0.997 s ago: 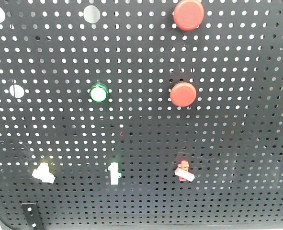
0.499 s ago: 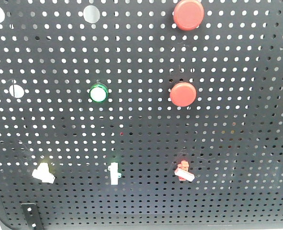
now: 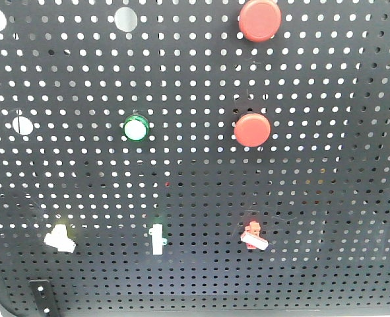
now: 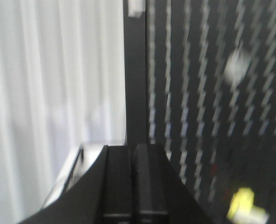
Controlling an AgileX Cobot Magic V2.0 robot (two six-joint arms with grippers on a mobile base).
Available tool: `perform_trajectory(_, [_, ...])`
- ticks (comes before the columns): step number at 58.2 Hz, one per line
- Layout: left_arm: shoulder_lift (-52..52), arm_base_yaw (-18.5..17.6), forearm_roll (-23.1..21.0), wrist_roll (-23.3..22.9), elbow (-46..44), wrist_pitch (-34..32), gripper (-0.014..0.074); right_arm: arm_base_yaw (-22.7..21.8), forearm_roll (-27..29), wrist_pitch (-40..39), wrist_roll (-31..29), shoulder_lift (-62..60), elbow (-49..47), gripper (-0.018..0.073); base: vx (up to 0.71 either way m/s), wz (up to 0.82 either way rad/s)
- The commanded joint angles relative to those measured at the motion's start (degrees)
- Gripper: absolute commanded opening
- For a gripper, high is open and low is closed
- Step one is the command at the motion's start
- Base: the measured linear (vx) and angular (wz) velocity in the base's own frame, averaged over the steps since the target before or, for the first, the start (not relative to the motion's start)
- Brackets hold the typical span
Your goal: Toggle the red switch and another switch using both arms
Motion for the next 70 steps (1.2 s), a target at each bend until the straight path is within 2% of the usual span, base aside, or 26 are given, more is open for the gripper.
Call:
perform_trajectory(1, [2.79,-1.66,3.40,-0.07,-1.85,-4.56,0.0003,-0.16,-0.17,-7.06,0.05,1.59,-2.04,-0.0006,0.00,0.00])
perform_trajectory(6, [5.77,-4.63,7.60,-0.32,-1.85,-6.86,0.0003,-0.16,-0.17,-7.41,0.05,2.48,-2.04,-0.0006,0.00,0.00])
perform_trajectory(12, [9.94,-9.25,9.54,-0.23,-1.85,-10.26,0.0003,-0.16,-0.17,-7.25,0.05,2.48,-2.04,-0.0006,0.00,0.00])
perform_trajectory(19, [15.67,-12.77,9.46,-0.14,-2.52,-12.98,0.0003,-0.16,-0.37,-7.20,0.05,2.48,-2.04,-0.0006,0.00,0.00])
perform_trajectory(27, [20.99,-14.71,9.40,-0.20,-5.40,-12.47,0.0003,-0.16,-0.48,-7.06,0.05,2.48,-2.04,-0.0006,0.00,0.00])
perform_trajectory(41, [27.29,-14.70,8.96,-0.26,-10.89,-9.62,0.0003,-0.16,-0.49,-7.06,-0.11,2.48,-2.04,-0.0006,0.00,0.00])
perform_trajectory(51, [28.82,-14.70,8.96,-0.26,-11.04,-6.24,0.0003,-0.16,-0.49,-7.06,-0.11,2.48,-2.04,-0.0006,0.00,0.00])
perform_trajectory(70, [26.69,-14.81,8.91,-0.32,-10.85,6.96,0.0003,-0.16,-0.49,-7.06,-0.11,2.48,-2.04,-0.0006,0.00,0.00])
